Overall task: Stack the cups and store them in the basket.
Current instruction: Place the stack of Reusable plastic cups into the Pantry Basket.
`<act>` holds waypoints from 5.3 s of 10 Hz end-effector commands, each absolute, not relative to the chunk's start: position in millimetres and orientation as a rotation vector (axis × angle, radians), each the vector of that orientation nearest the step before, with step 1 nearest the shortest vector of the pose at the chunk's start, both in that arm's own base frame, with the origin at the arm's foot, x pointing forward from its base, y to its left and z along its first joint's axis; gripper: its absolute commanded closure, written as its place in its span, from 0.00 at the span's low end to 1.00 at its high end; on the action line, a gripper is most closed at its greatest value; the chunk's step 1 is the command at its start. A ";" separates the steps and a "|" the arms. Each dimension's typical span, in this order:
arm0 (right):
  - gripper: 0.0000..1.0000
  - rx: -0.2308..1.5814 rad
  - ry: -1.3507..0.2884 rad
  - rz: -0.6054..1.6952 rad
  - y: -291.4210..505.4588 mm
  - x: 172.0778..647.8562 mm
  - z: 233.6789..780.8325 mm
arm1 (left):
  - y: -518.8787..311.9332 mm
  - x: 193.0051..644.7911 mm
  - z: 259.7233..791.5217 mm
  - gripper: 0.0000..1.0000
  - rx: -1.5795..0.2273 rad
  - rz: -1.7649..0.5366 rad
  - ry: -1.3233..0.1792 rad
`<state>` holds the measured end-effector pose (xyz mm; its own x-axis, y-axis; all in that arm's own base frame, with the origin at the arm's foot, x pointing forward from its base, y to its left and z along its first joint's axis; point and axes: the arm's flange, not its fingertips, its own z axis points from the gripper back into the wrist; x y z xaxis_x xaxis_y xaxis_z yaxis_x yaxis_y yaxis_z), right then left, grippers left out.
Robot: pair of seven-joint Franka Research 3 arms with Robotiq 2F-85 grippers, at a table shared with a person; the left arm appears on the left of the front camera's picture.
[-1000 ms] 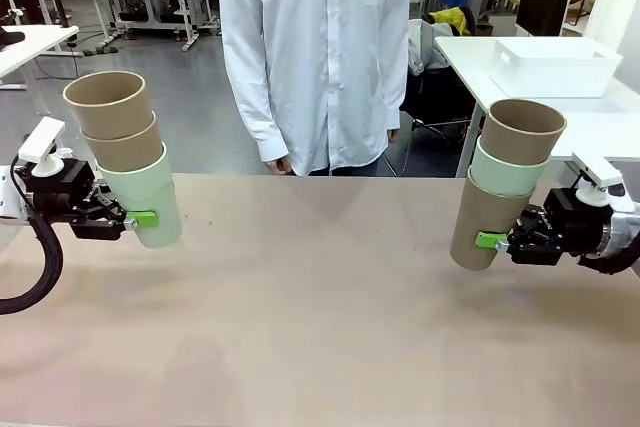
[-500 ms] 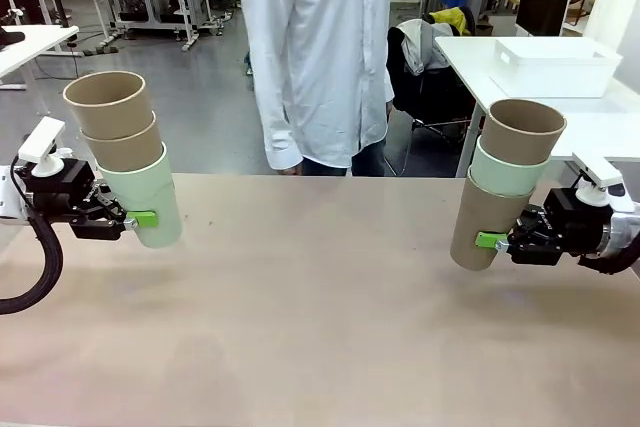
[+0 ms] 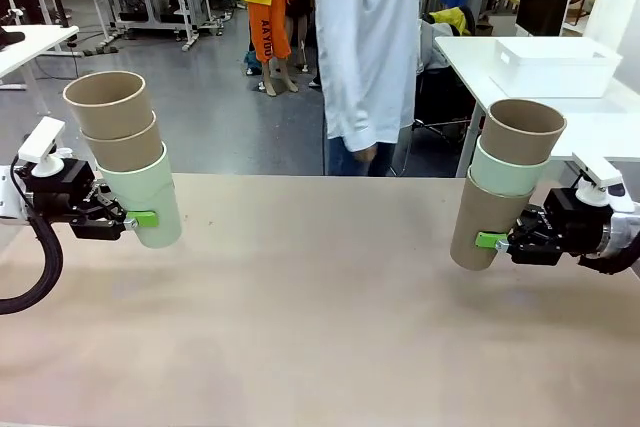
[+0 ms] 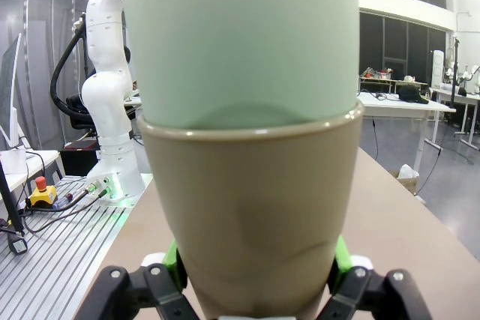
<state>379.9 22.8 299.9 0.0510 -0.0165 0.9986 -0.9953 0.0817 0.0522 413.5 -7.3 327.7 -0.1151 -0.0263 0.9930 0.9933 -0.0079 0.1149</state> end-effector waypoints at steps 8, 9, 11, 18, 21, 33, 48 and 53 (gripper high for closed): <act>0.15 1.177 -1.229 1.110 23.0 380.6 304.2 | -7.8 414.3 332.5 0.15 -1.141 -1.318 -1.286; 0.15 1.177 -1.229 1.110 23.0 380.6 304.2 | -7.8 414.3 332.5 0.15 -1.141 -1.318 -1.286; 0.15 1.177 -1.229 1.110 23.0 380.6 304.2 | -7.8 414.3 332.5 0.15 -1.141 -1.318 -1.286; 0.15 1.177 -1.229 1.110 23.0 380.6 304.2 | -7.8 414.3 332.5 0.15 -1.141 -1.318 -1.286; 0.15 1.177 -1.229 1.110 23.0 380.6 304.2 | -7.8 414.3 332.5 0.15 -1.141 -1.318 -1.286; 0.15 1.177 -1.229 1.110 23.0 380.6 304.2 | -7.8 414.3 332.5 0.15 -1.141 -1.318 -1.286; 0.15 1.177 -1.229 1.110 23.0 380.6 304.2 | -7.8 414.3 332.5 0.15 -1.141 -1.318 -1.286; 0.15 1.177 -1.229 1.110 23.0 380.6 304.2 | -7.8 414.3 332.5 0.15 -1.141 -1.318 -1.286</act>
